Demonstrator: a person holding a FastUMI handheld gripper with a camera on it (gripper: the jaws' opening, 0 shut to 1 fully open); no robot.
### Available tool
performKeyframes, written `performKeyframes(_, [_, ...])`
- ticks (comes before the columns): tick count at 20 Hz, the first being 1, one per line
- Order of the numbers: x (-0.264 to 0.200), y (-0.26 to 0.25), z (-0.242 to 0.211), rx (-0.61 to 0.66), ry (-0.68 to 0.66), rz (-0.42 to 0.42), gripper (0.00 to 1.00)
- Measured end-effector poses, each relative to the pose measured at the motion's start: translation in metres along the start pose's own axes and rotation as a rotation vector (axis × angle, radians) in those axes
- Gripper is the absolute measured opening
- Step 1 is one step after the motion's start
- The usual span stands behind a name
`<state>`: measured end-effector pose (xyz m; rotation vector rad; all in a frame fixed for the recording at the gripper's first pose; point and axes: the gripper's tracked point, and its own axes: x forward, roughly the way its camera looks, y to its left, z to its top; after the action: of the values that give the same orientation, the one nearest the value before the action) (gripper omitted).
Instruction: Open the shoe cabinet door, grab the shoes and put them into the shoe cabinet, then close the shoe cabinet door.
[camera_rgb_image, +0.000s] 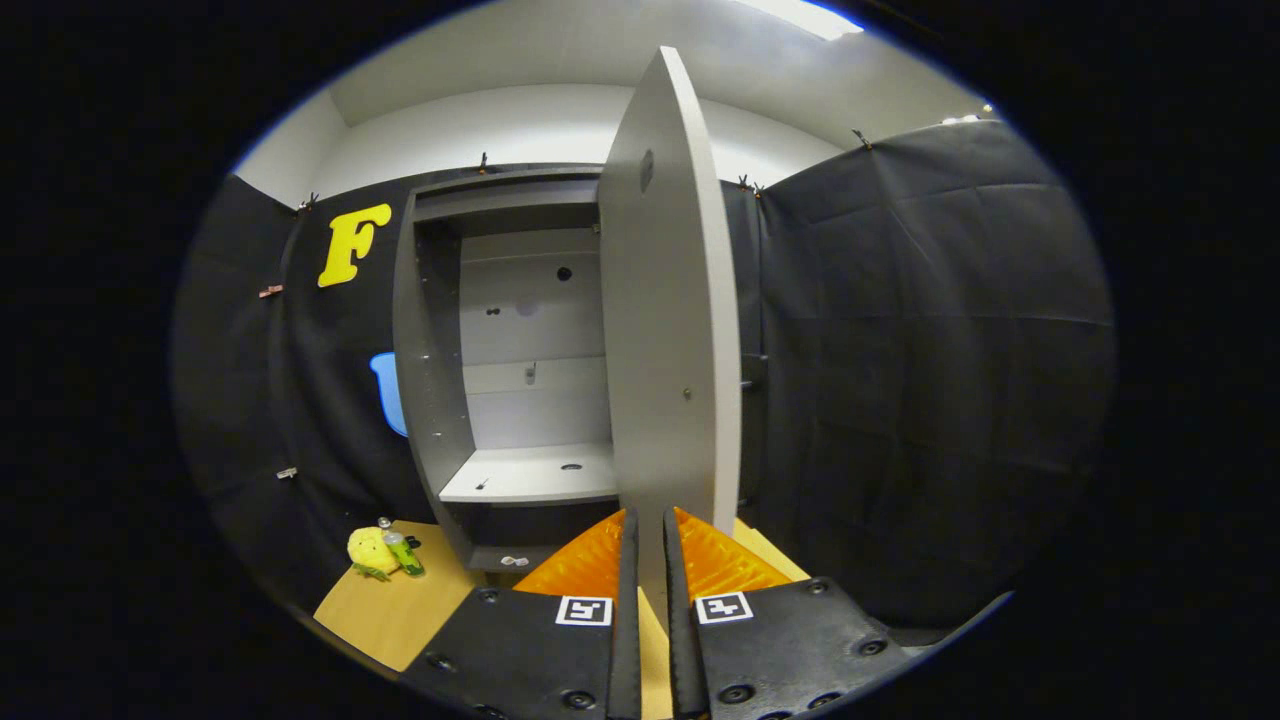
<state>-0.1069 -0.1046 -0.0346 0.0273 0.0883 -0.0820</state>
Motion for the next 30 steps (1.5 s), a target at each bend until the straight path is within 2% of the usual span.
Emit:
performKeyframes(7, [0.029,0.079,-0.098,0.027,0.17,0.062,0.16])
performKeyframes(15, [0.042,0.119,-0.262,0.058,0.449,0.101,0.16])
performKeyframes(19, [0.042,0.132,-0.341,0.018,0.587,0.117,0.16])
performKeyframes(26, [0.055,0.135,-0.427,0.028,0.729,0.128,0.16])
performKeyframes(30, [0.061,0.137,-0.454,0.013,0.775,0.133,0.16])
